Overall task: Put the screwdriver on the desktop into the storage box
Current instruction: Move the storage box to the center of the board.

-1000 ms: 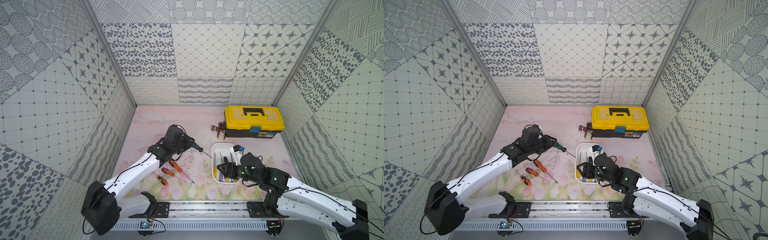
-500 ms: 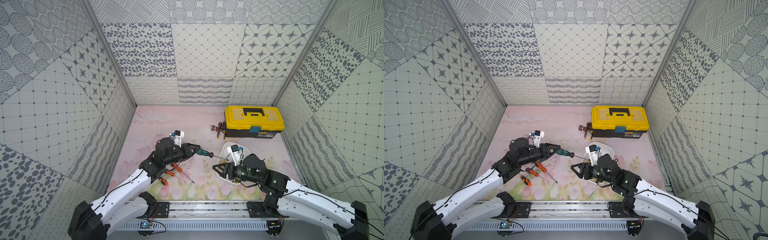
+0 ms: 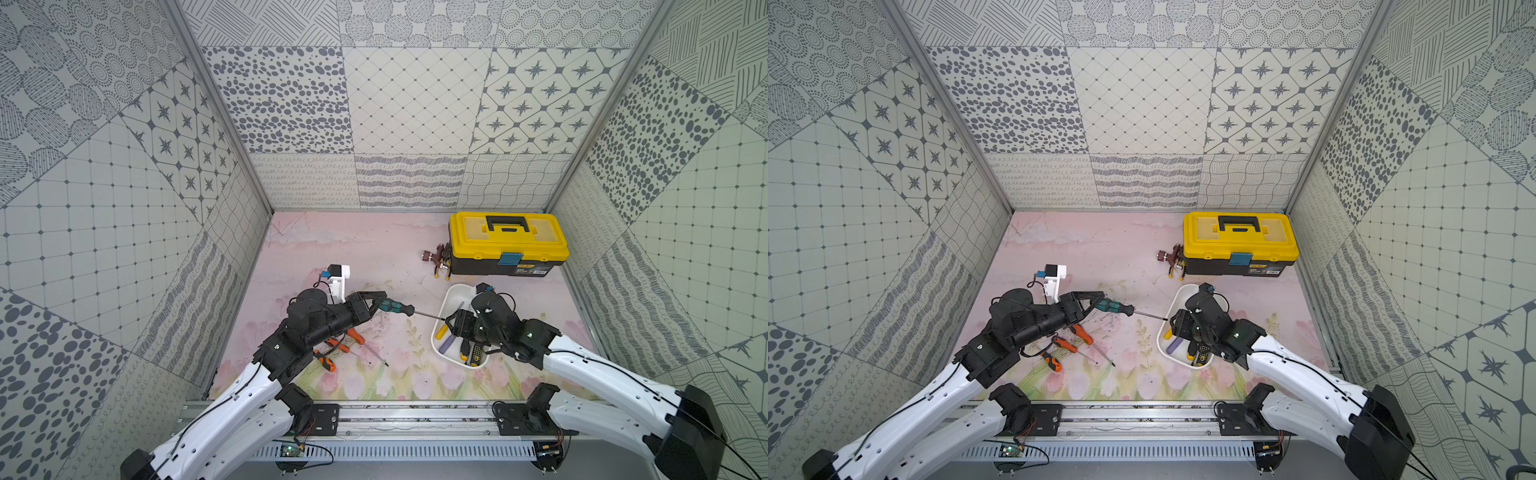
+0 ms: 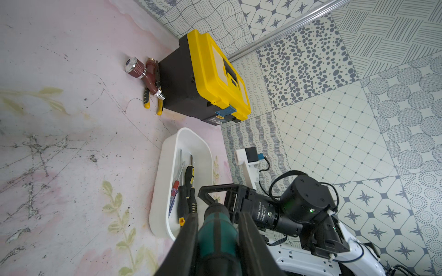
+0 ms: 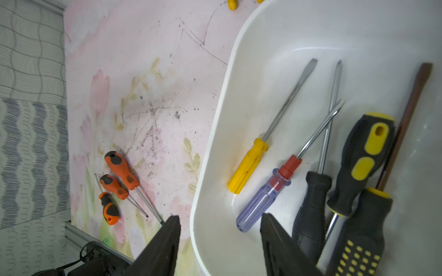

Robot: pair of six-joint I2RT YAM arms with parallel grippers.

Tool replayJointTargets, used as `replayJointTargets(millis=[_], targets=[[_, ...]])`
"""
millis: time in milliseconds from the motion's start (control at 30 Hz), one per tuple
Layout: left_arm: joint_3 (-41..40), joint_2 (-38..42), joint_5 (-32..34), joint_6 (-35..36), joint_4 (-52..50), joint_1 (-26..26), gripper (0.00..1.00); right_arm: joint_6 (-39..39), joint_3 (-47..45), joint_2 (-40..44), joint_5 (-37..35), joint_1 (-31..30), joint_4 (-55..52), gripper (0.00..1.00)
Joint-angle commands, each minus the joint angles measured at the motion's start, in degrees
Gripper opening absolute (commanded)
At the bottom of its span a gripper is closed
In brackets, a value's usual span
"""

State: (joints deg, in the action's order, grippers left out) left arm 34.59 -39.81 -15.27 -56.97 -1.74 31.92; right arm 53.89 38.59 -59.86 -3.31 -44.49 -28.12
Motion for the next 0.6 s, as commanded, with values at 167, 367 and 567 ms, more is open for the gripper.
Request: replayJointTargets(millis=[167, 367, 567], targets=[[-3.2, 8.6, 2.1, 1.1, 0.2, 0.5, 0.00, -5.1, 9.9, -15.0, -3.7, 0.6, 0.3, 0.60], [-3.7, 10.0, 2.0, 1.3, -1.2, 0.5, 0.00, -5.9, 13.0, -22.7, -1.4, -0.1, -0.3, 0.57], [-3.9, 10.5, 2.8, 1.7, -0.9, 0.5, 0.00, -5.8, 13.6, -26.5, -0.6, -6.4, 0.8, 0.57]])
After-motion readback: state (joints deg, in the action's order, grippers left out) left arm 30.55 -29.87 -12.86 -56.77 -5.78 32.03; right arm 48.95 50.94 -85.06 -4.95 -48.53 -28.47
